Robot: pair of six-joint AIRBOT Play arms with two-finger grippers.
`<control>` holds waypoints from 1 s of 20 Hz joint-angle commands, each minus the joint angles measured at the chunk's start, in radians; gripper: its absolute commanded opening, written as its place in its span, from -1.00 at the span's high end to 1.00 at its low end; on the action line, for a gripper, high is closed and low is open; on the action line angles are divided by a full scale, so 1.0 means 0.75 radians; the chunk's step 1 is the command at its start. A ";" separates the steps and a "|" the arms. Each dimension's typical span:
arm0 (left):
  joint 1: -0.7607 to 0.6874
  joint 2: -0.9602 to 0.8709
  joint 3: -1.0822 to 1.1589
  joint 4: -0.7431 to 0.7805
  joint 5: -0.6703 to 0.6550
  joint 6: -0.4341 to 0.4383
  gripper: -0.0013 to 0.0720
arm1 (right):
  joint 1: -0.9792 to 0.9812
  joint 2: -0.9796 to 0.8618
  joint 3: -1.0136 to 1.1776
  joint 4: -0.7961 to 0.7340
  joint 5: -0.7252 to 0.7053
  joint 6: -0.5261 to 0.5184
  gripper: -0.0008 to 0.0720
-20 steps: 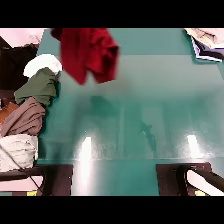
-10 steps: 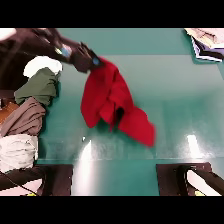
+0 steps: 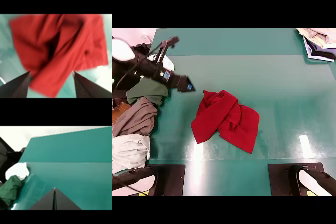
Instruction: Fold the shirts.
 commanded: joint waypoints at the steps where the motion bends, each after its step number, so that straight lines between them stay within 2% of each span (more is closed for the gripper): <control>1: 0.064 0.139 -0.425 -0.033 0.008 0.004 -0.70 | -0.001 -0.007 0.001 0.001 0.016 -0.009 0.93; 4: 0.064 0.240 -0.785 -0.162 0.129 0.045 -0.70 | -0.001 -0.032 0.001 0.001 0.020 -0.009 0.93; 8: 0.064 0.252 -1.019 -0.241 0.245 0.048 -0.70 | 0.000 -0.078 0.001 0.003 0.076 -0.009 0.93; 14: 0.064 0.251 -1.135 -0.325 0.346 0.055 -0.70 | 0.001 -0.114 0.001 0.002 0.111 -0.009 0.93; 16: 0.064 0.249 -1.161 -0.427 0.379 0.123 -0.70 | 0.001 -0.114 0.001 0.002 0.100 -0.009 0.93; 20: 0.064 0.249 -1.186 -0.426 0.407 0.106 -0.70 | 0.001 -0.113 0.001 0.002 0.089 -0.009 0.93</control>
